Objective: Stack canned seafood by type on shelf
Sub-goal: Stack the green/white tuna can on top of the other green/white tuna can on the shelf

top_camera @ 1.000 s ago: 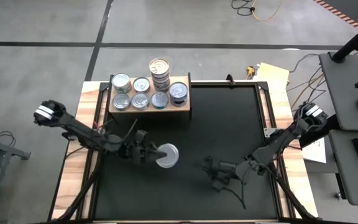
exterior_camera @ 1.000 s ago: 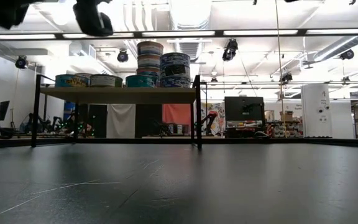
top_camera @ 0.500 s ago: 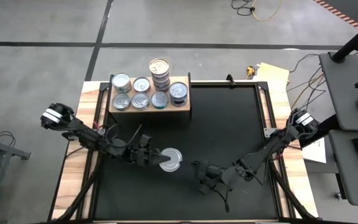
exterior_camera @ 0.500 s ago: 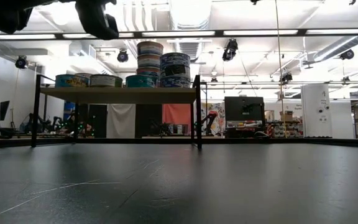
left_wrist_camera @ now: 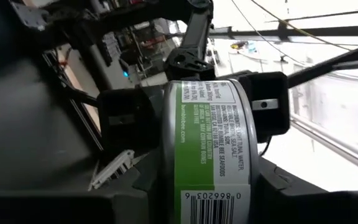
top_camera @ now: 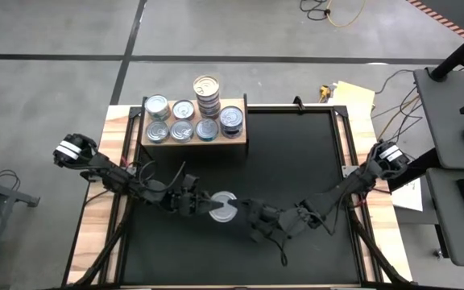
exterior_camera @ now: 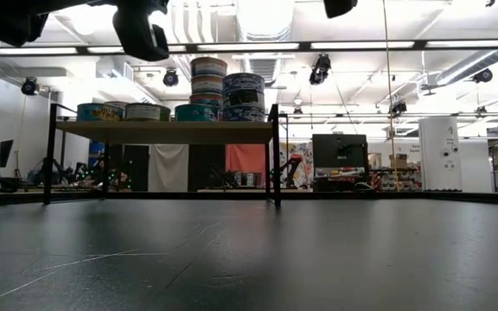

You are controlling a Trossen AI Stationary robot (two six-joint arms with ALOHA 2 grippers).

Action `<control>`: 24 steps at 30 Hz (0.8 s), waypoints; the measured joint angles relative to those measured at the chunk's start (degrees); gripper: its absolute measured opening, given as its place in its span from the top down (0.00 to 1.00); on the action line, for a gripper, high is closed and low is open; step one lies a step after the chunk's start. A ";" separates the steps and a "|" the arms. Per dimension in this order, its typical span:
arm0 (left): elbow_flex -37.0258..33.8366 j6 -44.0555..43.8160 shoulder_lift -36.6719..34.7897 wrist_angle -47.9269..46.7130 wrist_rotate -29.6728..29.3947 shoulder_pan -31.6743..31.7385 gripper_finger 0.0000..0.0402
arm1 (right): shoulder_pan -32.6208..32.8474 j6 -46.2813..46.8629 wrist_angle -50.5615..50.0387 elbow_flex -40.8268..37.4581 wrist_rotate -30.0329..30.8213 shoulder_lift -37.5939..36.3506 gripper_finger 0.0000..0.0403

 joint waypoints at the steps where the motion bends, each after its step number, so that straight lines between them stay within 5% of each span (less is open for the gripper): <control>1: 0.01 0.17 0.00 -0.18 -0.78 -0.01 0.67 | -0.13 0.00 -0.12 0.00 -0.33 0.00 0.54; 6: 0.01 1.81 -0.11 -0.75 -2.11 -0.02 0.59 | -0.68 -0.48 -0.98 -0.07 -1.35 0.00 0.67; 17: -0.01 18.97 -2.52 -1.14 2.31 0.11 0.36 | -0.61 4.00 -1.66 -0.09 -0.10 -2.18 0.67; 24: -0.05 29.19 -7.13 -10.02 9.09 0.31 0.32 | -0.65 7.51 -3.38 -0.17 3.78 -7.15 0.67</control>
